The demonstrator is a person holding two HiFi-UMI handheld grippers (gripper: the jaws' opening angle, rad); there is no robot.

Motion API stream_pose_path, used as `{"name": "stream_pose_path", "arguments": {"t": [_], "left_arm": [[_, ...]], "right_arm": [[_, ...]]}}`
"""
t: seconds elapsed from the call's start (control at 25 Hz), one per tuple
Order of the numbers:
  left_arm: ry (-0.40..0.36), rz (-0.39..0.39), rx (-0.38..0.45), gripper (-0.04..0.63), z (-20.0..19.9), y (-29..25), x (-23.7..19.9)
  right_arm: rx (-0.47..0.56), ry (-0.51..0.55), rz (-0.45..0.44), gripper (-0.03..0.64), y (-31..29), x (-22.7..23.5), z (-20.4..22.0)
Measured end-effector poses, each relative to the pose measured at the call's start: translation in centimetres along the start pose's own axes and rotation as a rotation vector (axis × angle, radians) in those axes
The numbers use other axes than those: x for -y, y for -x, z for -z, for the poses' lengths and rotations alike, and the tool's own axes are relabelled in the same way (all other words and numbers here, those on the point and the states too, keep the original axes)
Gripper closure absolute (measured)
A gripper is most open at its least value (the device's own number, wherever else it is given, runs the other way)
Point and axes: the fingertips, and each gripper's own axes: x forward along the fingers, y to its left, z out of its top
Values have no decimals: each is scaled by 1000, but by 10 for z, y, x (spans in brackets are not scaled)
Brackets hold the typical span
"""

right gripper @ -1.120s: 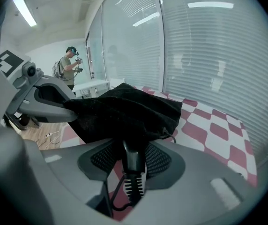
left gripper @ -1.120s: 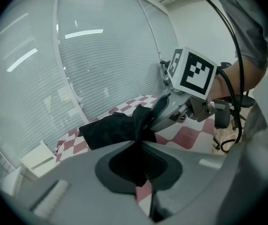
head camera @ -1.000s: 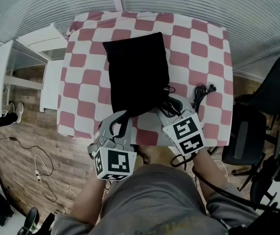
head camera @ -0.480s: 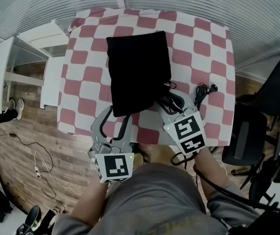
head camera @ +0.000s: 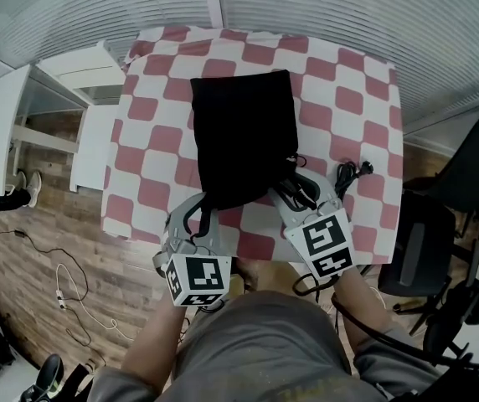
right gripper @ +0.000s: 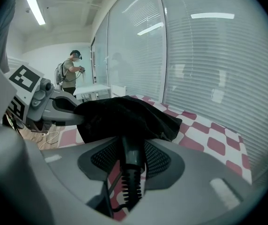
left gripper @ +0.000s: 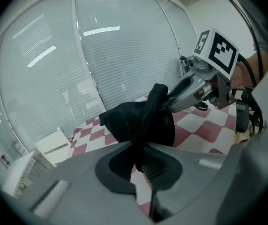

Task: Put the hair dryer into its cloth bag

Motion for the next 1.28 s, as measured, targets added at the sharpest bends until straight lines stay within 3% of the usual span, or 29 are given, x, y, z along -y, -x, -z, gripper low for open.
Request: {"name": "stream_pose_path", "arguments": {"t": [0.48, 0.64, 0.72, 0.88, 1.2, 1.28], "left_arm": [[-7, 71, -42, 590, 15, 4, 26], [-28, 62, -51, 552, 19, 3, 29], [-37, 72, -47, 508, 19, 3, 36], [-58, 96, -29, 458, 14, 4, 43], [-50, 159, 24, 389, 2, 18, 48], [-47, 163, 35, 389, 0, 21, 48]], "right_arm": [[-84, 119, 78, 433, -21, -8, 24], [-84, 91, 56, 425, -28, -14, 36], [-85, 72, 42, 369, -23, -14, 41], [-85, 37, 52, 347, 1, -6, 46], [-22, -75, 160, 369, 66, 30, 50], [-41, -40, 193, 391, 71, 39, 54]]}}
